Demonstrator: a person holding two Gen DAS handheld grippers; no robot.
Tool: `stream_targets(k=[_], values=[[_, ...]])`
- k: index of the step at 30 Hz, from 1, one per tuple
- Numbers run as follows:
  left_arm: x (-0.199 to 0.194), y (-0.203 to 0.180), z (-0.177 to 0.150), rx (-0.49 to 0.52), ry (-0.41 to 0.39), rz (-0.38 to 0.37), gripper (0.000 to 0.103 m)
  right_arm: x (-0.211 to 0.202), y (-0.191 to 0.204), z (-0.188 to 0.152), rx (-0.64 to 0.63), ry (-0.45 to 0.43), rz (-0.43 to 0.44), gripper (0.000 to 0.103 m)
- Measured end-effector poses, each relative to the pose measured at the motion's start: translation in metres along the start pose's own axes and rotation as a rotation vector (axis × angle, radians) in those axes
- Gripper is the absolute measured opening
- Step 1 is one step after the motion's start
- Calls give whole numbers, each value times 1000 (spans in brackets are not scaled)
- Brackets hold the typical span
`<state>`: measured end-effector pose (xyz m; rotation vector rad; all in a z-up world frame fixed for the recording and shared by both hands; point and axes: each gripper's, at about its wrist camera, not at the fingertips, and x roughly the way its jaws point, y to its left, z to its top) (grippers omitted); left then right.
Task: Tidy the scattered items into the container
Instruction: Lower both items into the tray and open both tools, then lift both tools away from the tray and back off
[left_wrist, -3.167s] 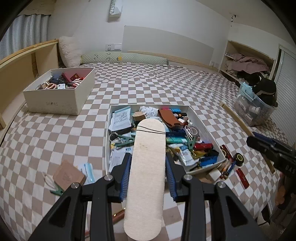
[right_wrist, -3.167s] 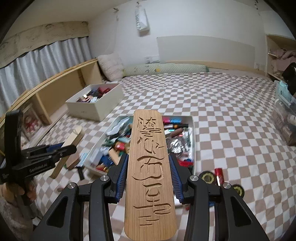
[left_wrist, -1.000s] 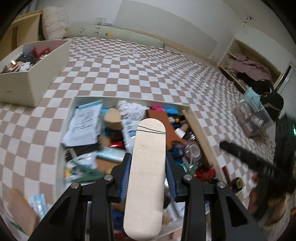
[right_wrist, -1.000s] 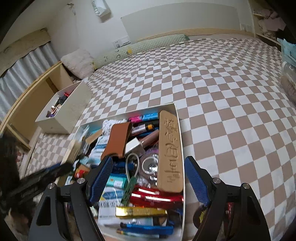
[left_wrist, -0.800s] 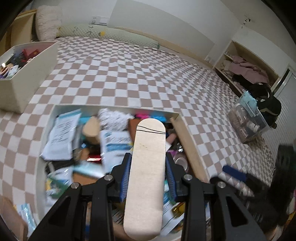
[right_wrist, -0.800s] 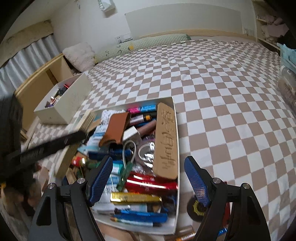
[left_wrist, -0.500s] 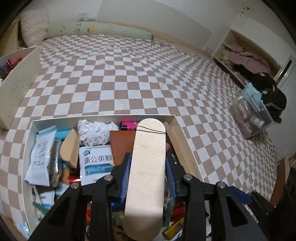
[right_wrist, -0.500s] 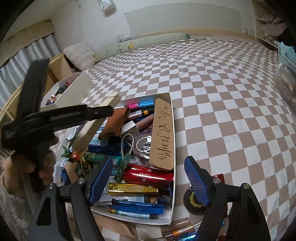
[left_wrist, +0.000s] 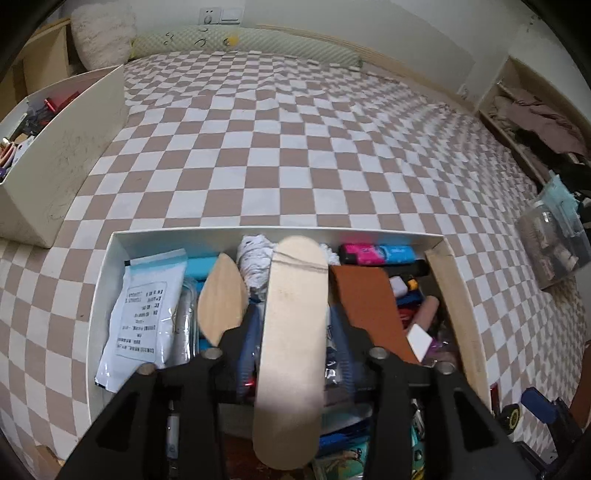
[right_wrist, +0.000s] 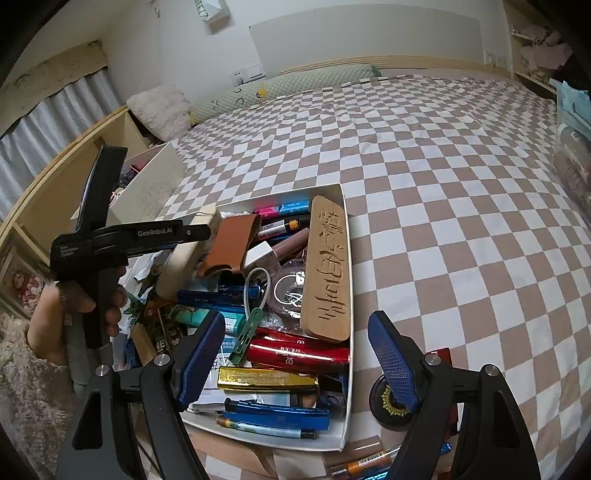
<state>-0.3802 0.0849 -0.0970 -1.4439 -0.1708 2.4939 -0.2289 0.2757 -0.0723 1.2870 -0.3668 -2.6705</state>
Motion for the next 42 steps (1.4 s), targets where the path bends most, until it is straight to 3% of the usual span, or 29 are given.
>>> stream_targets(k=[2,6,11,14,19,31,32,34,35,42], values=[[-6,-2,-3,7,-15,-20,81,0,2,0,0,-2,1,80],[-19,-7,-13,50,-44,18,81,0,7,0,-8,-2,5,80],[-34,-6,-24,41,-53,-20,82,-4,12,-1,-12,-8,13,80],[-45,-12,-27,46,-67,-58,97,-7,16,-2,-22,-12,13,80],[-72,-6,-48,60,-110,-77,98,-16,27,-3,-63,-30,-11,80],[-128,9,-88,67,-200,-34,103,-50,43,-10,-103,-96,-36,80],[-132,9,-91,67,-204,-30,103,-53,45,-12,-108,-103,-43,82],[-140,11,-98,65,-215,-23,103,-59,49,-16,-121,-115,-59,99],[-145,11,-102,66,-223,-22,103,-61,50,-19,-130,-121,-68,101],[-171,10,-122,77,-252,-12,103,-77,57,-36,-159,-135,-102,103]])
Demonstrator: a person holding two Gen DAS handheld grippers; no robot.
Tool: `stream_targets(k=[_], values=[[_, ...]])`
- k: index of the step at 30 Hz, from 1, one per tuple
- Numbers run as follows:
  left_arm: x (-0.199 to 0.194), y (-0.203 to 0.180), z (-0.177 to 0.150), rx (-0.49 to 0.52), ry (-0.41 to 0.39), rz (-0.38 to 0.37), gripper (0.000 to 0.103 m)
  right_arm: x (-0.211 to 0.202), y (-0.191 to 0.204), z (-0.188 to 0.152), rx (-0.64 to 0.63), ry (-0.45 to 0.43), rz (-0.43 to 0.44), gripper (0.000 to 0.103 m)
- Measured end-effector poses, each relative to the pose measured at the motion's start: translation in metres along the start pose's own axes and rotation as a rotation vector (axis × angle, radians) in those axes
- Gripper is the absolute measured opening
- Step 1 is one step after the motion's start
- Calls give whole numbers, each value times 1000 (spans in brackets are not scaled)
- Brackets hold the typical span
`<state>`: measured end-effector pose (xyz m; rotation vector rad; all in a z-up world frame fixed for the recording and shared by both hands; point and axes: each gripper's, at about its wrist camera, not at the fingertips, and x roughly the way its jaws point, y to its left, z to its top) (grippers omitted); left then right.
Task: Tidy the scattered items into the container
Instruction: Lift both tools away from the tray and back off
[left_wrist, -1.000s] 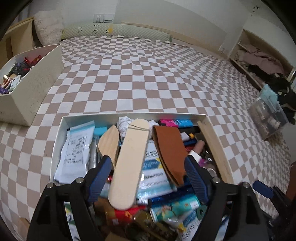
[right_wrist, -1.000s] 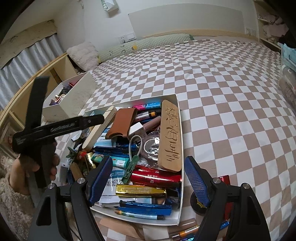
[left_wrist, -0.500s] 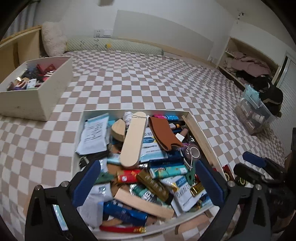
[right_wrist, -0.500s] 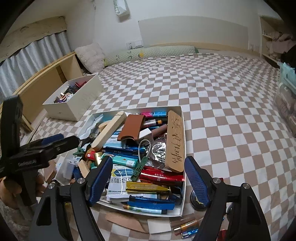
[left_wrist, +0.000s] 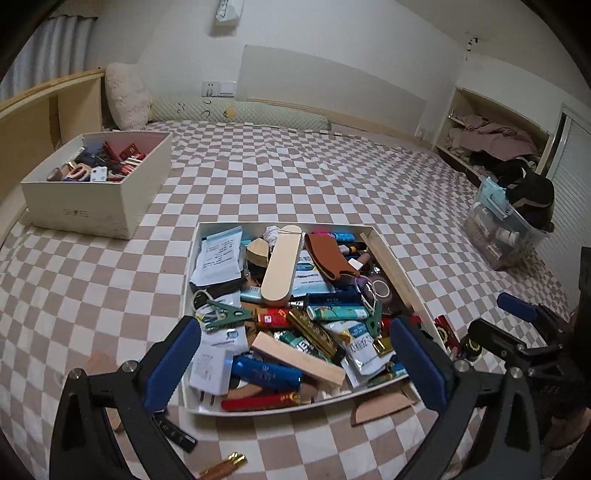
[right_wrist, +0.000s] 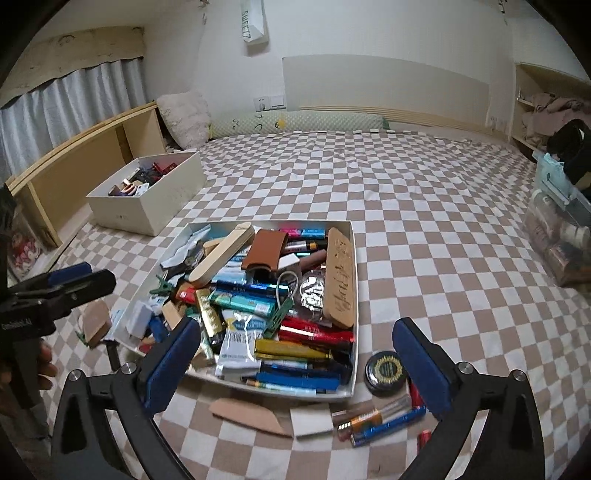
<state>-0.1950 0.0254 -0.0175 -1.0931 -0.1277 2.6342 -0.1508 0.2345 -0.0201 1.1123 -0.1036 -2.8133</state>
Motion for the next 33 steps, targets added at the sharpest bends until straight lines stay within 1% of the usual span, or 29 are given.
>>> stream_targets(k=[6,12,21,33], values=[[-19,-5,-16,10,-10,18,103,-16,4,-6,-15,-11,-19,103],[-37,-8,-27,10,-34,40,103,-35,1,-11,1,-29,-22,103],[-59,-14,-38,11,-47,39,103,-61,-2,-23,15,-49,-30,103],[-81,-26,-53,50,-53,55,103,-84,2,-42,14,-56,-29,103]])
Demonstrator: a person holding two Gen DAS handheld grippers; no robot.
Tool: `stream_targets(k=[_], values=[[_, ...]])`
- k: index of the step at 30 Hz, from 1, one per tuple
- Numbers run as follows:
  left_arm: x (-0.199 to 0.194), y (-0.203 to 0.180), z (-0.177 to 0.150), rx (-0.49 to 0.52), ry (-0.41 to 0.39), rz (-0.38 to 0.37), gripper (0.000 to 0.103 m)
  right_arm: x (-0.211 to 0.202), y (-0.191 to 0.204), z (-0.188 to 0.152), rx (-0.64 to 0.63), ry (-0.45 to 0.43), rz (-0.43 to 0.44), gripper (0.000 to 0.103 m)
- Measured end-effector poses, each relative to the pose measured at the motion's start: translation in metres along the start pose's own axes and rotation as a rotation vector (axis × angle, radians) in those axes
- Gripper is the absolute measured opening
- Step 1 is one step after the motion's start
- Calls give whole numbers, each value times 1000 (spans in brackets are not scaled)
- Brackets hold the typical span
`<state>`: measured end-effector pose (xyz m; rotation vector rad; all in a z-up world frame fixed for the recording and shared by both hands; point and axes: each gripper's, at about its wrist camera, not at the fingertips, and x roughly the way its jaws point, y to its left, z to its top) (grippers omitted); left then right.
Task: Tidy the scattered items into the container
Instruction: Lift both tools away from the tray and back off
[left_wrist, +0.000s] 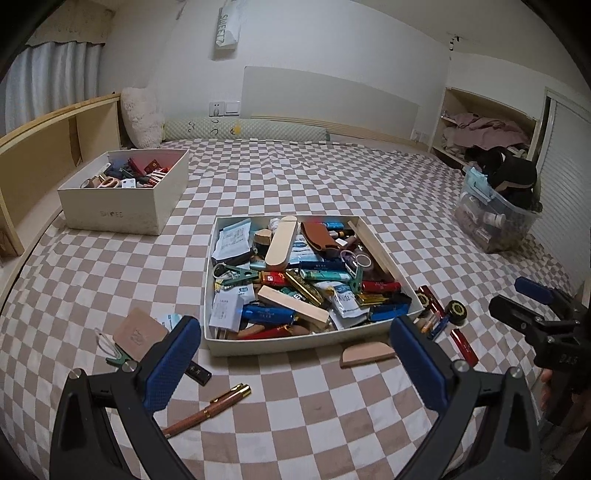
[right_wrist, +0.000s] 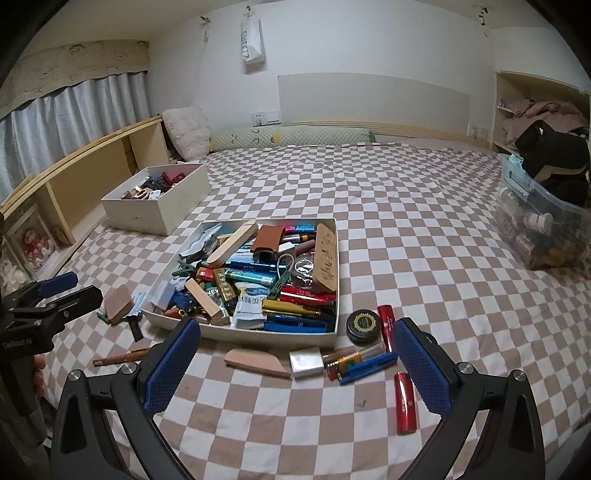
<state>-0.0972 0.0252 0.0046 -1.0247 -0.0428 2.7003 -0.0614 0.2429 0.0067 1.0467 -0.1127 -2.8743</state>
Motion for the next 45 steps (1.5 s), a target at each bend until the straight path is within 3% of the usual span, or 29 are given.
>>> stream_targets(k=[21,29,39,45], values=[[-18,0,-25,-2,13,6,103,-19,0,-19,-3,1,-21,103],[-23,7,-32,-19,7,-44,103,-19,-2,-27,6,3,-23,103],[-24,16,-57,31,-23,66,103,-19,-10,-47,47,-38,-34,103],[-22,31,-75,-4,1,64,103,-14,-9,-69,42,-19,-45,103]])
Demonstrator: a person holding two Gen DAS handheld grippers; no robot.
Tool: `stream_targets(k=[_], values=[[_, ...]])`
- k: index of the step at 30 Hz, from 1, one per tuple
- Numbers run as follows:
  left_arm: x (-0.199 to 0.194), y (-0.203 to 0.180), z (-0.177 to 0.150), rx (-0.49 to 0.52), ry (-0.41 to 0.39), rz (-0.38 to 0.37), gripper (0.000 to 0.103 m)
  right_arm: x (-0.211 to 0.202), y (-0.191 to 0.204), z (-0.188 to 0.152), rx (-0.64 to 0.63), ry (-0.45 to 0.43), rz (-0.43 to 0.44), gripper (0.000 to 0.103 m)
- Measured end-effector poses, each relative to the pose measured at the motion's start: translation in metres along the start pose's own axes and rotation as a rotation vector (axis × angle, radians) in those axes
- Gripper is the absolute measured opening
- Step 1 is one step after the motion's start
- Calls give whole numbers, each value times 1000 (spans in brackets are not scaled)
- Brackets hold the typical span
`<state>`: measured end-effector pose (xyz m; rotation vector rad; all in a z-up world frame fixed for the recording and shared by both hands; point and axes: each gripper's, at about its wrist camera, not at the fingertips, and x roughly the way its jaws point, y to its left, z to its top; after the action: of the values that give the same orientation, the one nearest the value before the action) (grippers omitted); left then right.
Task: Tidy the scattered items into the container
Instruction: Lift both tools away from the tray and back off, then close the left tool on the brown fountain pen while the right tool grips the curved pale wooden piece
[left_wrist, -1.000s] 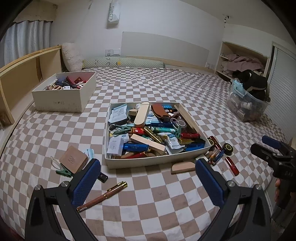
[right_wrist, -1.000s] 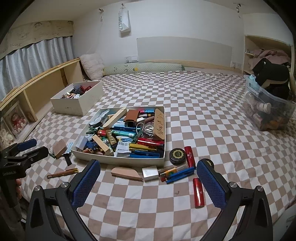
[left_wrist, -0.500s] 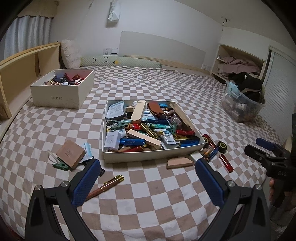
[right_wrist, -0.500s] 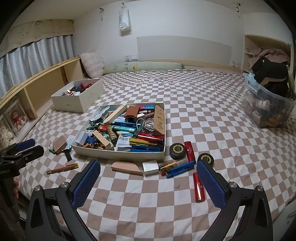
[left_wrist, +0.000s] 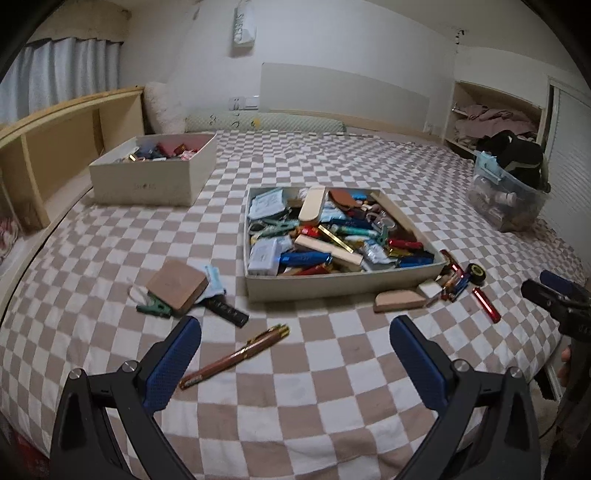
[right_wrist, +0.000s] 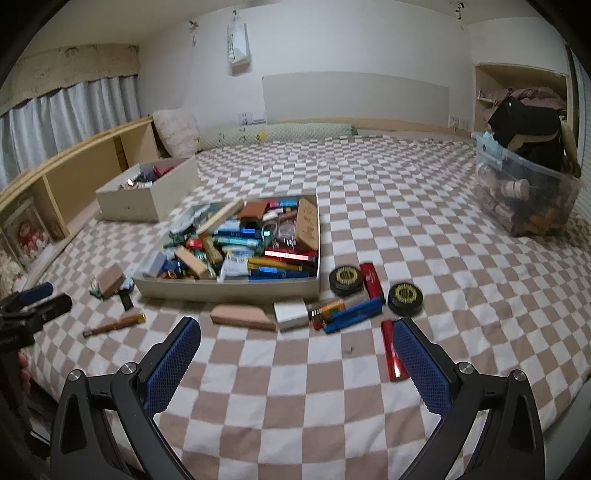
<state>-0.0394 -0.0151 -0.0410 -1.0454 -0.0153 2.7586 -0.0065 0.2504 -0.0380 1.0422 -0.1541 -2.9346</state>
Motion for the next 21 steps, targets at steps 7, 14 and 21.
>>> stream_targets(k=[7,14,21], values=[[9,16,-22,-64,67,-17,103,4,-3,-24,38,-14,-8,103],[27,33,-40,-124,132,2,103,16,0,-33,37,29,18,103],[47,50,-40,-123,178,-26,101,28,-2,-41,71,54,44,103]])
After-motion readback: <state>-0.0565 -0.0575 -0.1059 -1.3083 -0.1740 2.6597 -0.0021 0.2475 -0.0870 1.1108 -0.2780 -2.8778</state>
